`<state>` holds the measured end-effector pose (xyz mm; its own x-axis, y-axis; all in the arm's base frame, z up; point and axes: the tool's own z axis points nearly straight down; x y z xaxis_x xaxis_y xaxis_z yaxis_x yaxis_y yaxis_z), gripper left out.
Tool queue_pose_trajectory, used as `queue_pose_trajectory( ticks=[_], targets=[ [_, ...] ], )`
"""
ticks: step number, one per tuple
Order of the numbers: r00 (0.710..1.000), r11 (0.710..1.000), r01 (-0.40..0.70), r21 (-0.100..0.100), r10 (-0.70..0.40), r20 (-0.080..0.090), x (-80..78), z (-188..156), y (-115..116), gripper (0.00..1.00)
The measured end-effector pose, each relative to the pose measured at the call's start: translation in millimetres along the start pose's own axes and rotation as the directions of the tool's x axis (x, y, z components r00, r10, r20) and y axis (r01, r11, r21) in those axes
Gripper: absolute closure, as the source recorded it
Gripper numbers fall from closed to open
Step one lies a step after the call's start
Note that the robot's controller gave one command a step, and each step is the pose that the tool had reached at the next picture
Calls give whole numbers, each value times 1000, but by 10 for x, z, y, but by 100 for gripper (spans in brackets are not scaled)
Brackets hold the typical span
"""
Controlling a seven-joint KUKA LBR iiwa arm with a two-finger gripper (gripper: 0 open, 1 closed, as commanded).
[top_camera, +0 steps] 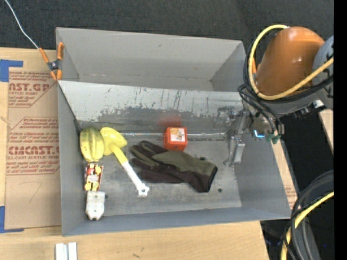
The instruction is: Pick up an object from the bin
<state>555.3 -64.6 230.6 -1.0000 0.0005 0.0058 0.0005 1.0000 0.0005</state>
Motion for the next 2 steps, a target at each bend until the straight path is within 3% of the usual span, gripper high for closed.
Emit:
queue_pose_trajectory(
  ticks=[1, 2],
  targets=[
    [1000, 1000, 1, 1, -1, 8, -14, -47, 3, 0],
    [996, 996, 87, 1, -87, 10, 111, 516, 427, 0]
  ],
)
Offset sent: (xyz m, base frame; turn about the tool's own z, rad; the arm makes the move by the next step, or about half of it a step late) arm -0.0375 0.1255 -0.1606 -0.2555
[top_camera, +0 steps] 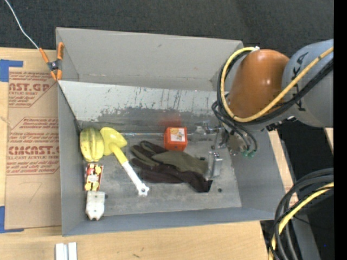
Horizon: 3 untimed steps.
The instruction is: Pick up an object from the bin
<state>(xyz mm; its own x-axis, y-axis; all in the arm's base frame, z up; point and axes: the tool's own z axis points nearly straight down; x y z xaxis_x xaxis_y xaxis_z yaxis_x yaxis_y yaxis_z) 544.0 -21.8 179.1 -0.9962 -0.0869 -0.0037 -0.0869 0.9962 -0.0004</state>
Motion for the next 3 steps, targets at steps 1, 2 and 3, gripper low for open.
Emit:
queue_pose_trajectory(
  ticks=[1, 2, 3],
  targets=[
    [970, 970, 241, 1, -241, 3, 24, 958, 221, 0],
    [967, 967, -254, -1, 254, 5, 207, 1078, 127, 100],
    [967, 967, -253, -1, 253, 5, 207, 1078, 127, 100]
  ],
)
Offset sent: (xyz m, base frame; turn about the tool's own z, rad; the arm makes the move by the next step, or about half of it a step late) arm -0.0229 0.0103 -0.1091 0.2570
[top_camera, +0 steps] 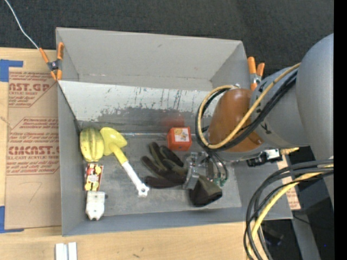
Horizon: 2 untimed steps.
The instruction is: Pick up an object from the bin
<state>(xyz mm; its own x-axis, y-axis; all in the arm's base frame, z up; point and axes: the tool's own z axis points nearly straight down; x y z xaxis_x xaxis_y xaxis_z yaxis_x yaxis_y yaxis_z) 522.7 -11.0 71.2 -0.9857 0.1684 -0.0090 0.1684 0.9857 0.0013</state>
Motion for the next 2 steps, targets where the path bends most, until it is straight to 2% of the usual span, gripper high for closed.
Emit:
queue_pose_trajectory(
  ticks=[1, 2],
  targets=[
    [1000, 1000, 3, 0, -3, -6, 37, -805, -71, 100],
    [1000, 1000, 11, 0, -11, 3, 5, -1093, -153, 100]
  ],
)
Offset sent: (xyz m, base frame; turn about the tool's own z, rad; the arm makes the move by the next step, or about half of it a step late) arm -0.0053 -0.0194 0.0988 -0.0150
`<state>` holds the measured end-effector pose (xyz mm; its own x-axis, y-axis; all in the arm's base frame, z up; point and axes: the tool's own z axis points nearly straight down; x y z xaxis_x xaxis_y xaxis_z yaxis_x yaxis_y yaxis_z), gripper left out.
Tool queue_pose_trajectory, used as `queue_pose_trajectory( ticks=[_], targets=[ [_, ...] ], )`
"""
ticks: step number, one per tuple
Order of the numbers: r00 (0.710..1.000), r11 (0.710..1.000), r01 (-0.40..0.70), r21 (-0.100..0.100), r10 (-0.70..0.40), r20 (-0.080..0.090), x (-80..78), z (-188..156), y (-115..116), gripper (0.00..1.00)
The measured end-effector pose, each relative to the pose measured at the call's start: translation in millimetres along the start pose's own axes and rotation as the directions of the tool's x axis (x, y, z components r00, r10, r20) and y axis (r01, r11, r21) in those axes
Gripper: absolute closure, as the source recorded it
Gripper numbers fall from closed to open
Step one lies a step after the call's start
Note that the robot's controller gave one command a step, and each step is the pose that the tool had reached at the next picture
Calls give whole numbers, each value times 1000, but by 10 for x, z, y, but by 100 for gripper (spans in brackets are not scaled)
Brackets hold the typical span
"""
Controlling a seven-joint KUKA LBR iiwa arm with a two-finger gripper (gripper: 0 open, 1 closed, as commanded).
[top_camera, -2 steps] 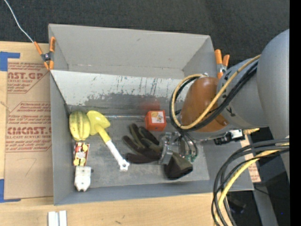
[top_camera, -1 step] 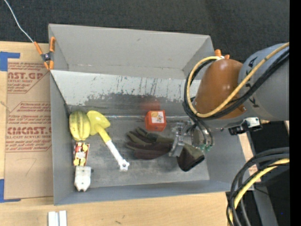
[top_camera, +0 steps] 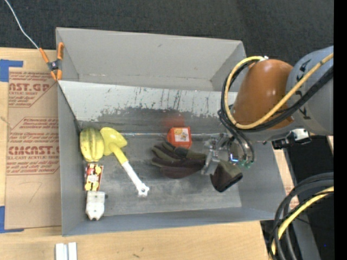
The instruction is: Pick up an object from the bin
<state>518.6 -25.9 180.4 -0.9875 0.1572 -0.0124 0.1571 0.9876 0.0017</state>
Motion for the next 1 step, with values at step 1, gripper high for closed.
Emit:
queue_pose_trajectory(
  ticks=[1],
  targets=[
    [1000, 1000, 5, 0, -5, -10, 60, -707, -51, 100]
  ],
)
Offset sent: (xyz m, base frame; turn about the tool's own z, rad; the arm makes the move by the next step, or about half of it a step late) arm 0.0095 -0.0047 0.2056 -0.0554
